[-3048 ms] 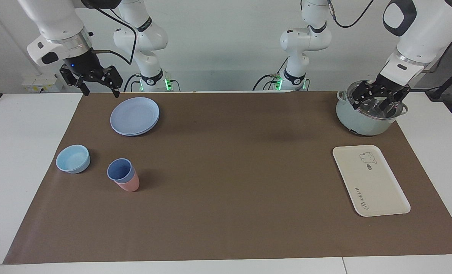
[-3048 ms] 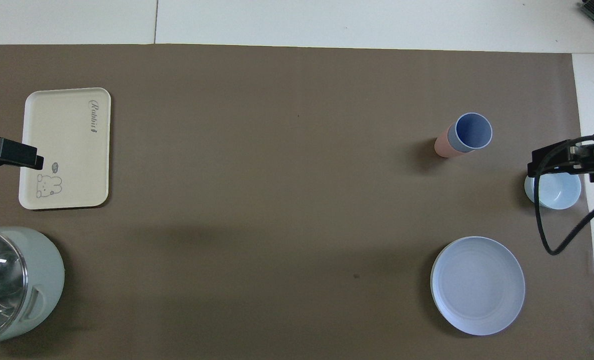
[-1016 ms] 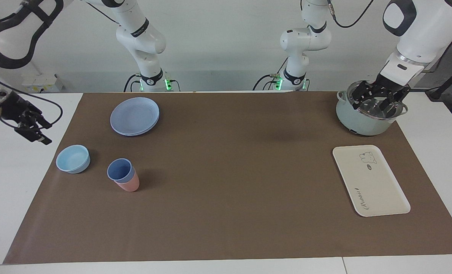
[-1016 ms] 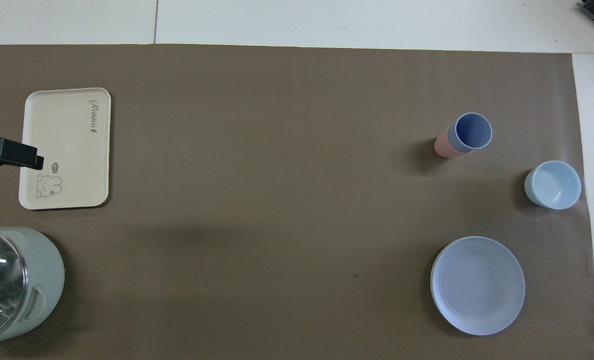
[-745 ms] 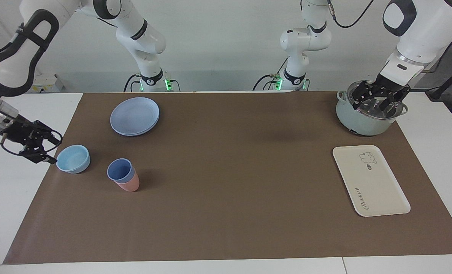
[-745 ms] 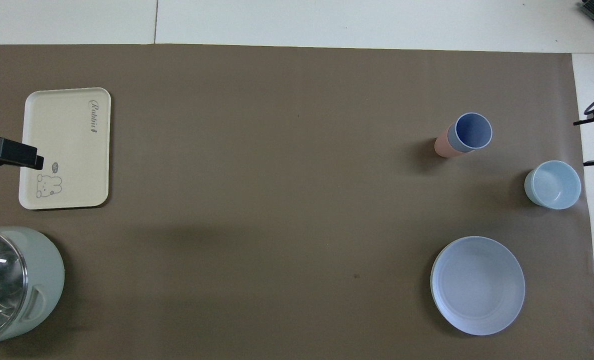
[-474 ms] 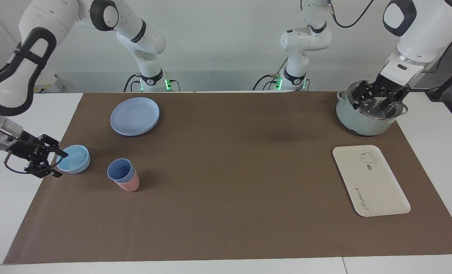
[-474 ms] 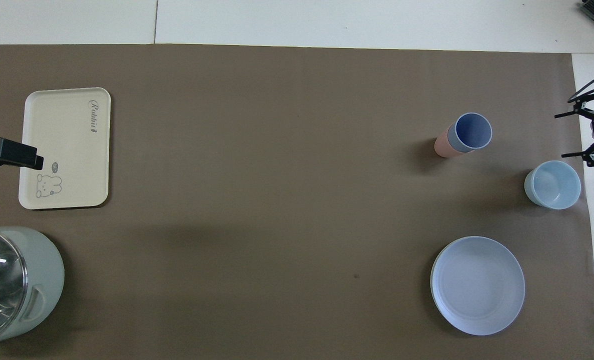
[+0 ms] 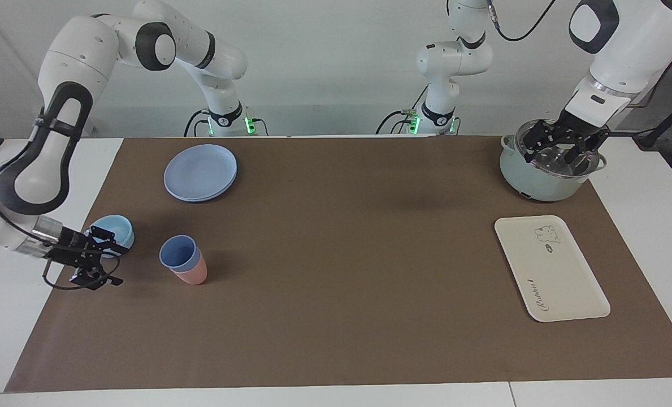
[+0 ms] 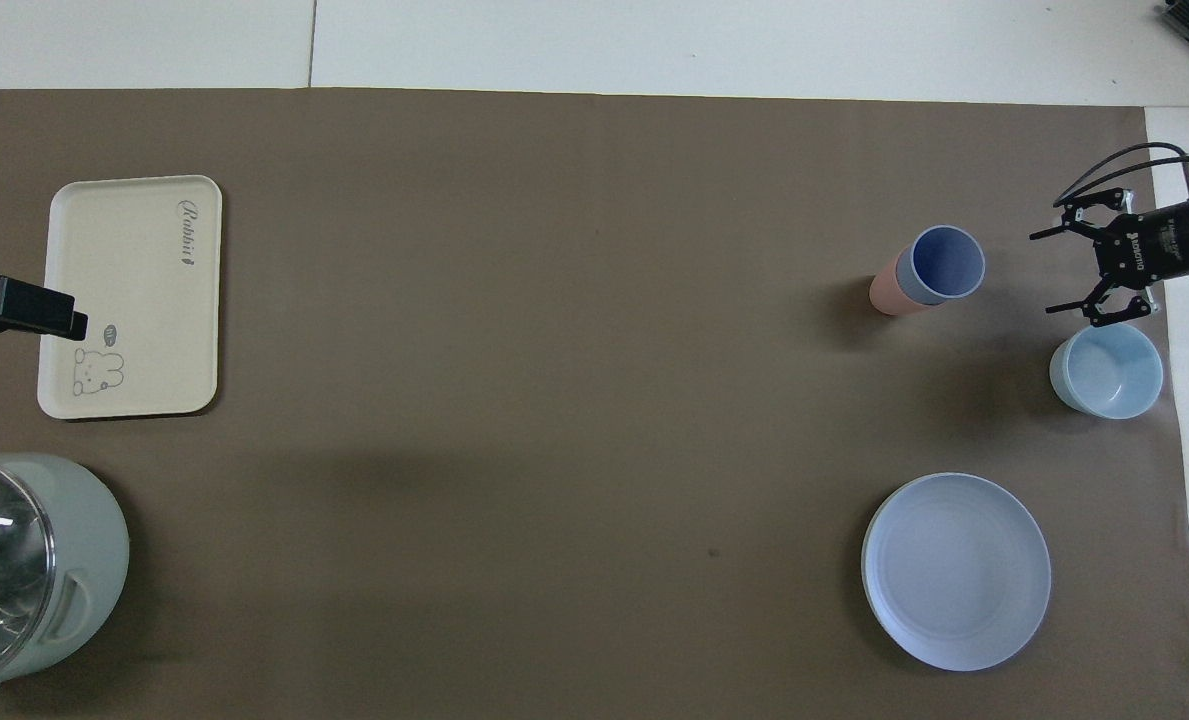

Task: Place cup on tray
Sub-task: 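Reach the right gripper to the nested pink and blue cups and grasp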

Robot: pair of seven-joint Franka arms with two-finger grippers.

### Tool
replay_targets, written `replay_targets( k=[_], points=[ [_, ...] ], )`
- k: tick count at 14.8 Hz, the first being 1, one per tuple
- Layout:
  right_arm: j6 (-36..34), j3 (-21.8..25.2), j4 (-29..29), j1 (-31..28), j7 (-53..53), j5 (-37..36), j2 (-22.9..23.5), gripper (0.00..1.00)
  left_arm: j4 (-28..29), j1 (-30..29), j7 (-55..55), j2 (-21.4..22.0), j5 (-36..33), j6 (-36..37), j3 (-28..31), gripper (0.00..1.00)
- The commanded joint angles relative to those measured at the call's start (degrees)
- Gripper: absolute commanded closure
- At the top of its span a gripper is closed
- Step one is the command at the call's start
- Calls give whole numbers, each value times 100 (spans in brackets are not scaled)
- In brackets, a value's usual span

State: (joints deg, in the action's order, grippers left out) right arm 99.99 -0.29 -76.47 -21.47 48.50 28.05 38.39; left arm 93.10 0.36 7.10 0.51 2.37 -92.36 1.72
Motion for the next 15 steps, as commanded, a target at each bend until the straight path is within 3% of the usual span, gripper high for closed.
replay_targets(
  k=[1, 15],
  points=[
    [55, -33, -174, 90, 134, 226, 11, 4, 129, -19, -33, 81, -88, -90, -13, 0],
    [205, -33, -641, 476, 142, 1414, 116, 4, 129, -19, -33, 81, -88, -107, -13, 0]
  ],
)
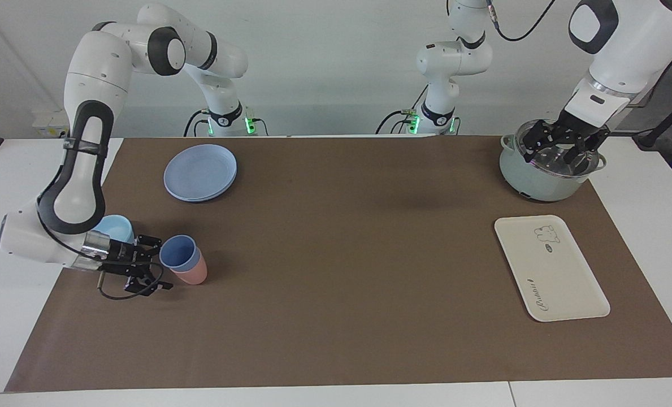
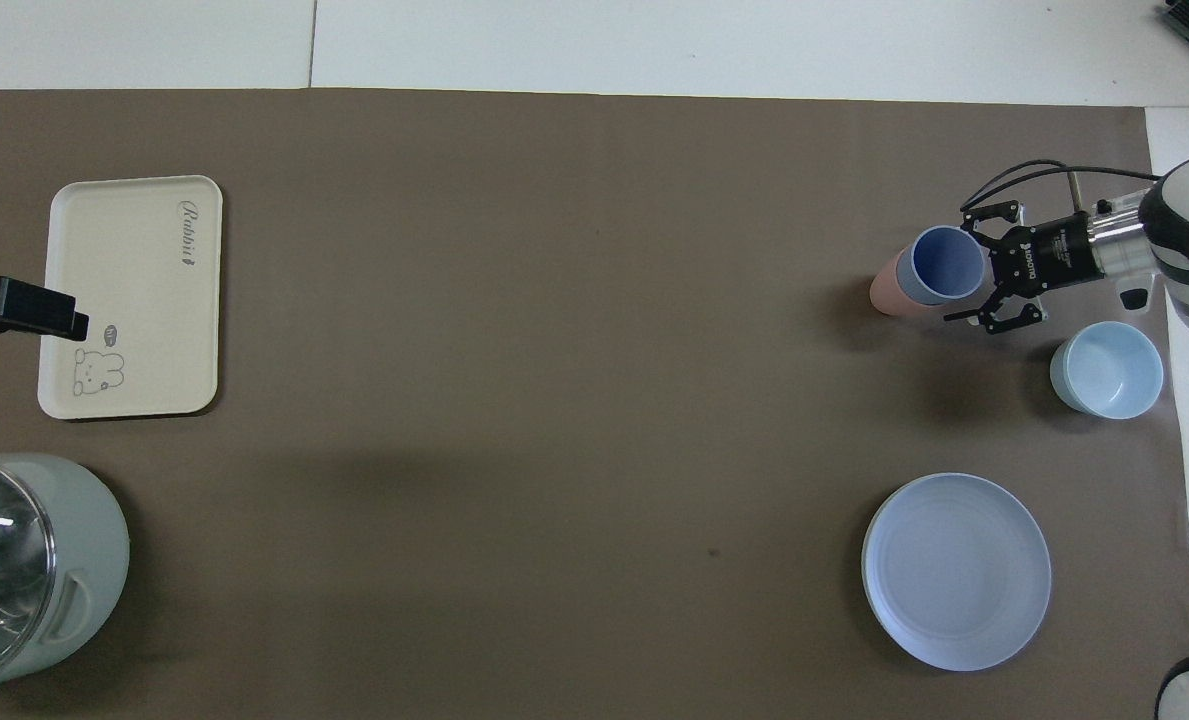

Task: Place cup on tray
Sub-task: 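Reach the right gripper to the nested pink and blue cups and grasp, then lift the nested cups with the right gripper while the left gripper approaches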

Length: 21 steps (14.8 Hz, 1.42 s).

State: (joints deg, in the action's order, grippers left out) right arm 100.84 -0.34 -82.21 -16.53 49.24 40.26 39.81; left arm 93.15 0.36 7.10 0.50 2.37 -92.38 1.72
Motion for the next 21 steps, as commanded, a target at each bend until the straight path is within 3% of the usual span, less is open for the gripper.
replay_targets(
  k=[1, 10, 11, 12, 13, 17, 21],
  points=[
    [120, -27, -75, -8, 77, 219, -25, 4, 124, -19, -33, 90, -88, -87, -13, 0],
    [94, -63, -515, 89, 59, 781, -113, 6, 124, -19, -33, 90, -88, -105, -13, 0],
    [111, -71, -515, 141, 51, 782, -131, 33, 124, -19, -33, 90, -88, -87, -13, 0],
    [94, -80, -515, 194, 59, 808, -157, 70, 124, -19, -33, 90, -88, -96, -13, 0],
    [68, -80, -515, 194, 68, 912, -175, 100, 124, -19, -33, 90, -88, -96, -13, 0],
    [33, -80, -892, 325, 86, 1001, -736, 100, 124, -19, -33, 90, -88, -96, -13, 0],
    [111, -71, -1472, 843, 444, 984, -1728, 100, 124, -19, -33, 90, -88, -96, -13, 0]
  ],
)
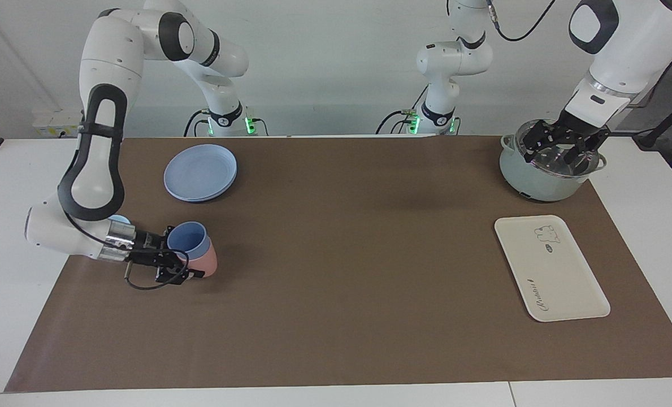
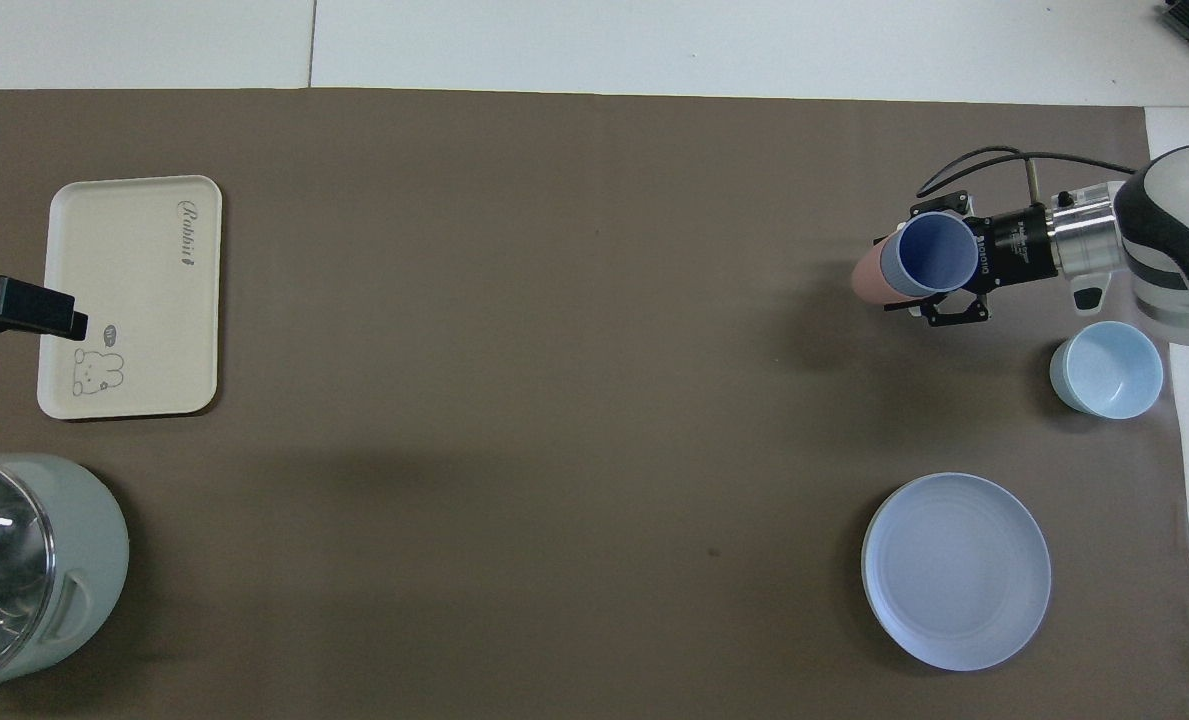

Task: Place cup on tray
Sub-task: 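Lift the nested cups with the right gripper while the left gripper approaches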

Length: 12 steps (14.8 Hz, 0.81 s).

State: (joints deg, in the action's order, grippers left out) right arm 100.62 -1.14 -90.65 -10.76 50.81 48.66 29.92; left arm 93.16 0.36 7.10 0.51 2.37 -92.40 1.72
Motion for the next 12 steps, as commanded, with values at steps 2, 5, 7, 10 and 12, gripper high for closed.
replay_targets(
  k=[2, 5, 7, 10, 12],
  points=[
    [116, 18, -638, 626, 831, 74, -1022, 100, 124, -19, -33, 90, -88, -94, -13, 0],
    [150, 35, -585, 1241, 1843, -127, -1339, 100, 124, -19, -33, 81, -88, -94, -13, 0],
    [482, 18, -524, 1698, 2169, -234, -1401, 100, 124, -19, -33, 81, -88, -94, -13, 0],
    [1115, 35, -297, 2629, 3309, -907, -1393, 100, 124, -19, -33, 90, -88, -94, -13, 0],
    [1267, 0, -137, 2825, 3935, -1078, -1375, 100, 124, -19, -33, 90, -88, -94, -13, 0]
  ],
)
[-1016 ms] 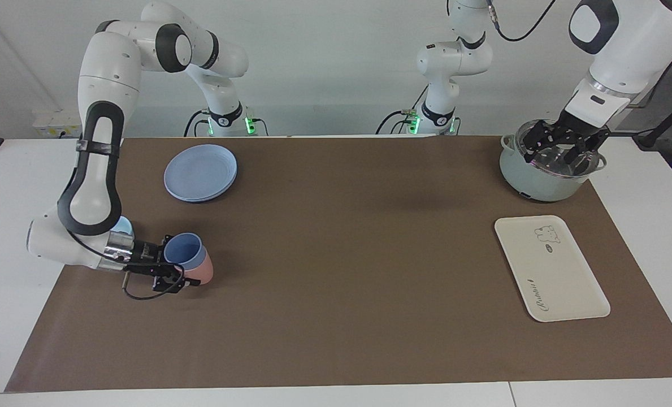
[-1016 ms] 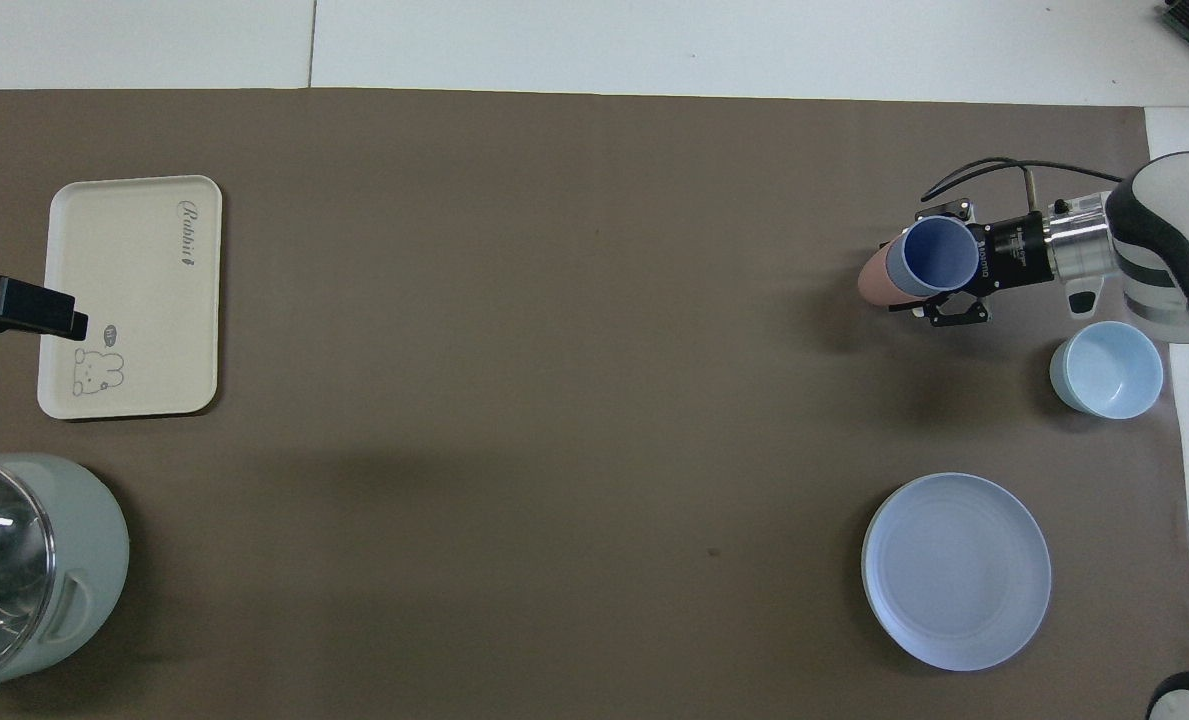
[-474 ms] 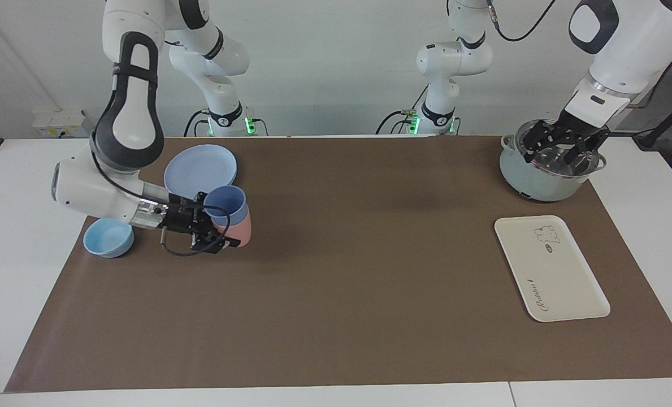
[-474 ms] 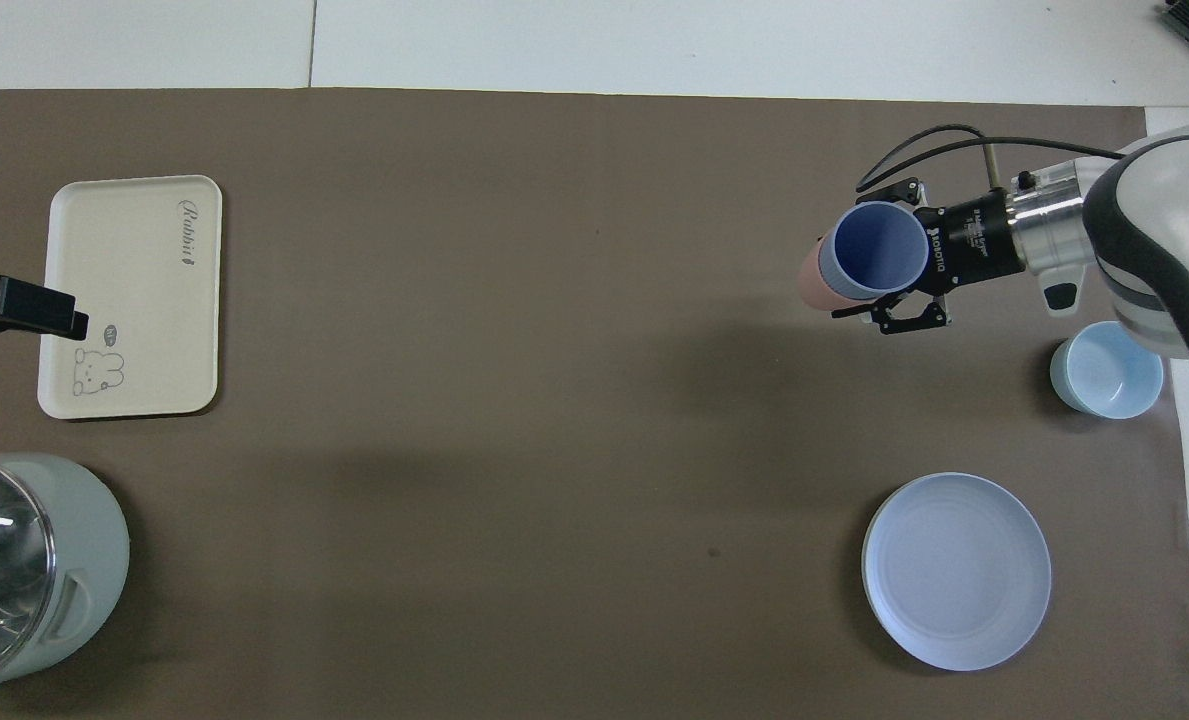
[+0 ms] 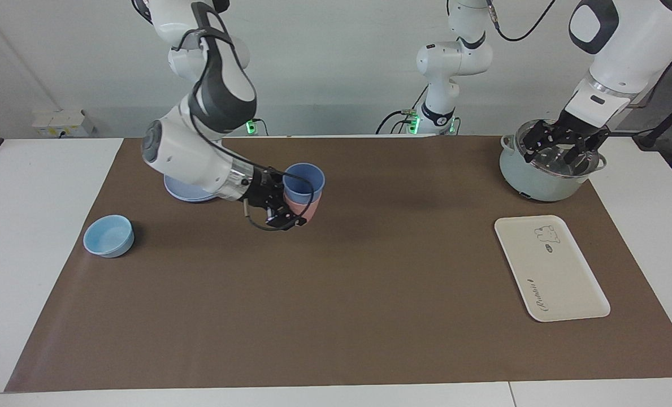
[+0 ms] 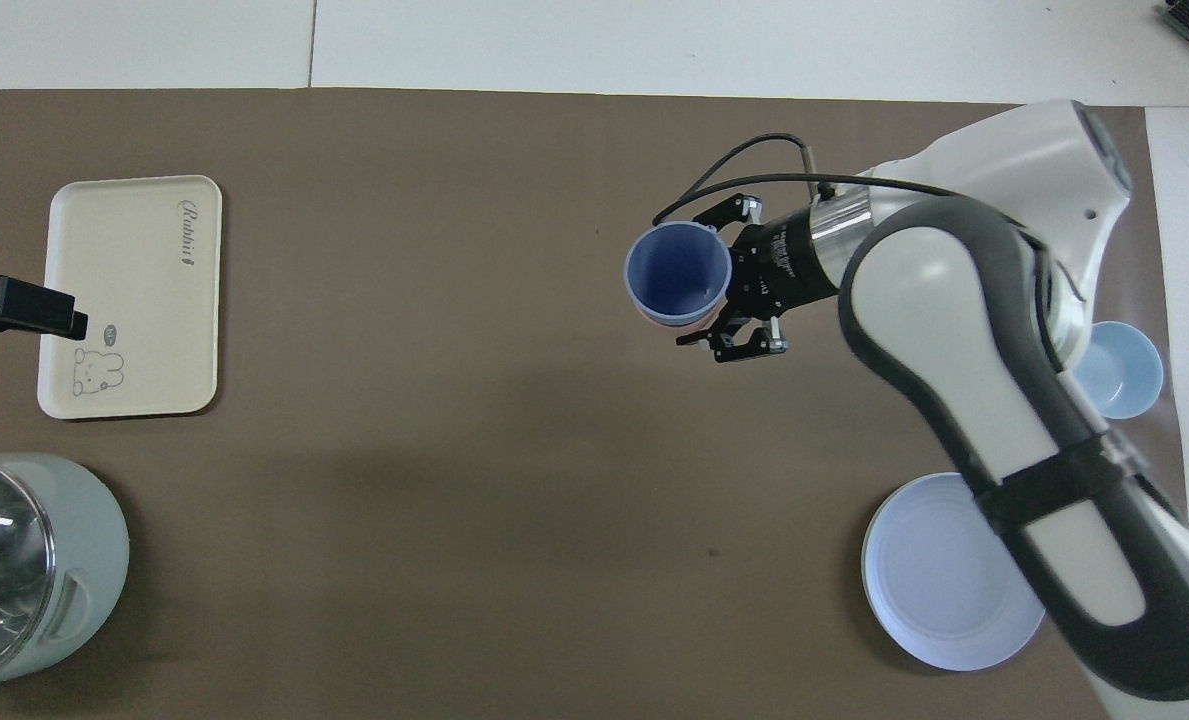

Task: Place cup on tray
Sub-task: 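Lift the nested cups with the right gripper while the left gripper approaches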

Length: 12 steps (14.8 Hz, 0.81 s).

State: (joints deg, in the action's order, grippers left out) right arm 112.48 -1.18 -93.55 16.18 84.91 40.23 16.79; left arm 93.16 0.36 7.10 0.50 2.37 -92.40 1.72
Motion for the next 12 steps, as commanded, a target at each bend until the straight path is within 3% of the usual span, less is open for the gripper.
replay_targets(
  k=[1, 6, 12],
  points=[
    [107, -5, 222, 174, 674, -200, -62, 100, 124, -19, -33, 90, -88, -85, -13, 0],
    [749, 13, 487, 842, 1967, -199, 8, 100, 115, -27, -207, 81, -44, -191, -13, 0],
    [555, -5, 574, 1000, 2144, -604, -1, 100, -183, 351, -3051, 99, 579, -199, -653, 0]
  ],
)
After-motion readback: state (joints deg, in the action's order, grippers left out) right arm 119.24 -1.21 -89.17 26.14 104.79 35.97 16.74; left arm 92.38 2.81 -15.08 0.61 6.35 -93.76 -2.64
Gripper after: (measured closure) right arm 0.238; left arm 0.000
